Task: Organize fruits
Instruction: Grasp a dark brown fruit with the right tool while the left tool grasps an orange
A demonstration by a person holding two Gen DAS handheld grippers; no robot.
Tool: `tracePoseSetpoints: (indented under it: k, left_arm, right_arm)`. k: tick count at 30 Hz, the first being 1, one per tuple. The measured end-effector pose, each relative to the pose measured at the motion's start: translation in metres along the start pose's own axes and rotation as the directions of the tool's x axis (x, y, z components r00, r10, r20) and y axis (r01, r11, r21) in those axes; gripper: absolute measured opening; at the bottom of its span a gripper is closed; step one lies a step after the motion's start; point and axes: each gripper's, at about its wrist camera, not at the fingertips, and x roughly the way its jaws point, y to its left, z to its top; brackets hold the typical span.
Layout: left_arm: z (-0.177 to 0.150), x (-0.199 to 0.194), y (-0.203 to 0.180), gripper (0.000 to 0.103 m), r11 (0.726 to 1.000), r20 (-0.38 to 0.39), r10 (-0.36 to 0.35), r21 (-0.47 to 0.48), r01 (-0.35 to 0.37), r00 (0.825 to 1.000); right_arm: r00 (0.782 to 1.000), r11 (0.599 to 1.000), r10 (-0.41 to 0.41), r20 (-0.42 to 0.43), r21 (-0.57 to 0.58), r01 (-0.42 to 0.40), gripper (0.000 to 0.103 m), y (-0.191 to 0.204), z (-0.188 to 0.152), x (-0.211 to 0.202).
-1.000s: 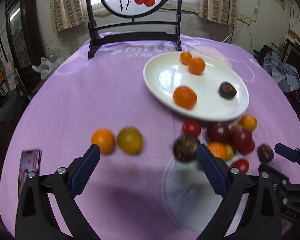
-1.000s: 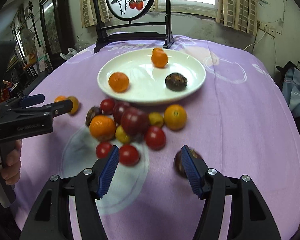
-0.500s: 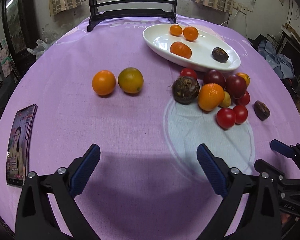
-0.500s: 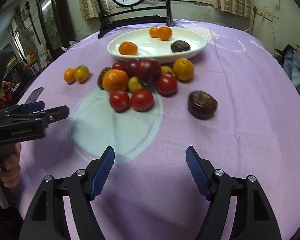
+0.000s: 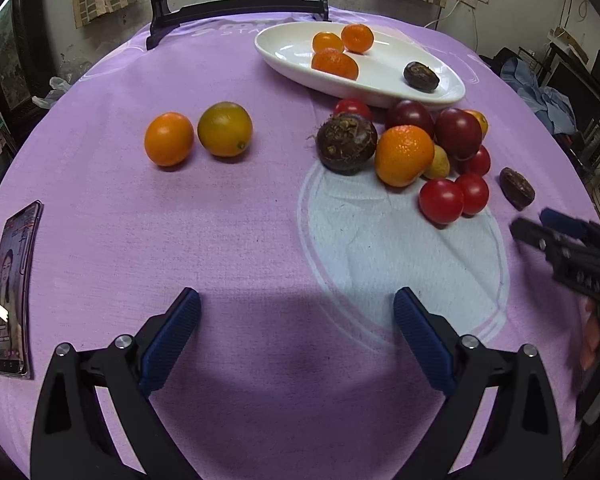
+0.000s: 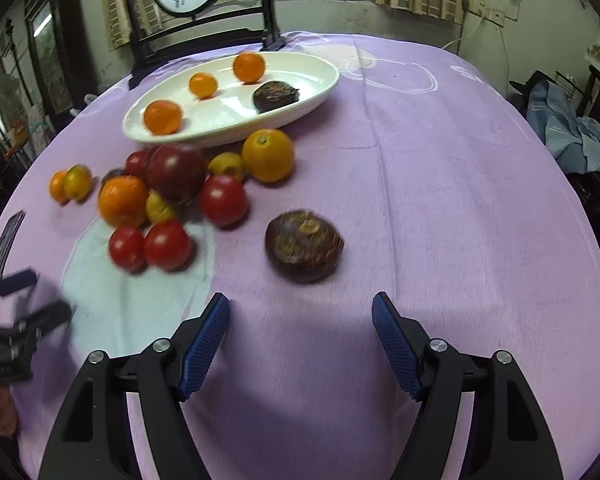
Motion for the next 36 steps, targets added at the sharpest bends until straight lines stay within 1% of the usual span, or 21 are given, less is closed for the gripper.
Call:
tracePoseSetpoints:
  k: [5,7,8,10,11,14,16,21,23,24,27,30,31,33,35,36]
  left_arm:
    - [0.000,0.000,0.000,0.096,1.000,0.000,-0.010,0.010,0.010,1.000]
    - [0.000,0.001,-0.001,0.097,1.000,0.001,-0.012,0.012,0.012,1.000]
    - [0.000,0.001,-0.002,0.097,1.000,0.000,-0.012,0.015,0.012,1.000]
    - [0.000,0.001,-0.003,0.098,1.000,-0.001,-0.010,0.018,0.010,1.000]
    - [0.000,0.001,-0.003,0.098,1.000,-0.001,-0.011,0.018,0.011,1.000]
    - [0.001,-0.001,0.000,0.098,1.000,-0.002,-0.019,0.011,0.019,1.000]
    - [0.000,-0.006,0.003,0.098,1.000,0.012,-0.015,0.007,0.015,1.000]
    - [0.000,-0.018,0.021,0.098,1.000,0.045,0.003,-0.014,-0.002,0.999]
    - [0.003,-0.018,0.026,0.098,0.999,0.051,0.032,-0.016,-0.031,0.998]
    - [0.005,-0.016,0.029,0.098,0.998,0.049,0.054,-0.023,-0.053,0.997]
    - [0.014,-0.011,0.038,0.098,0.996,0.054,0.078,-0.046,-0.076,0.995]
    - [0.027,-0.006,0.048,0.097,0.991,0.085,0.129,-0.043,-0.125,0.988]
    - [0.032,-0.004,0.052,0.097,0.992,0.096,0.127,-0.028,-0.125,0.987]
    - [0.045,0.004,0.063,0.097,0.995,0.069,0.102,-0.003,-0.102,0.992]
    - [0.056,0.009,0.075,0.095,0.993,0.068,0.121,-0.006,-0.121,0.990]
    - [0.062,0.011,0.079,0.092,0.990,0.070,0.140,0.000,-0.140,0.988]
  right_arm:
    - [1.000,0.999,-0.010,0.008,0.031,0.010,0.075,-0.002,0.015,0.012]
    - [1.000,0.999,-0.019,0.014,0.029,0.018,0.073,-0.001,0.017,0.013]
    - [1.000,0.999,-0.025,0.019,0.024,0.025,0.067,0.000,0.017,0.014]
    - [0.999,0.999,-0.033,0.033,0.011,0.032,0.051,0.001,0.015,0.012]
    - [0.999,1.000,-0.022,0.036,0.006,0.022,0.042,0.002,0.016,0.011]
    - [0.999,1.000,-0.020,0.042,0.001,0.020,0.042,0.004,0.014,0.008]
    - [0.999,1.000,-0.011,0.044,-0.004,0.011,0.042,0.005,0.011,0.005]
    - [0.996,0.998,0.066,0.053,-0.022,-0.065,0.042,0.017,0.002,-0.007]
    - [0.994,0.995,0.101,0.052,-0.030,-0.099,0.042,0.023,-0.003,-0.010]
    - [0.993,0.993,0.111,0.051,-0.036,-0.109,0.042,0.025,-0.005,-0.011]
    - [0.989,0.991,0.132,0.065,-0.035,-0.130,0.042,0.025,-0.006,-0.016]
    - [0.986,0.987,0.157,0.057,-0.035,-0.155,0.042,0.025,-0.007,-0.017]
    - [0.985,0.987,0.161,0.059,-0.035,-0.159,0.042,0.024,-0.008,-0.018]
    - [0.984,0.986,0.166,0.057,-0.041,-0.164,0.042,0.025,-0.008,-0.018]
    - [0.983,0.984,0.174,0.051,-0.048,-0.172,0.042,0.027,-0.009,-0.017]
    - [0.983,0.983,0.178,0.048,-0.050,-0.175,0.042,0.028,-0.009,-0.017]
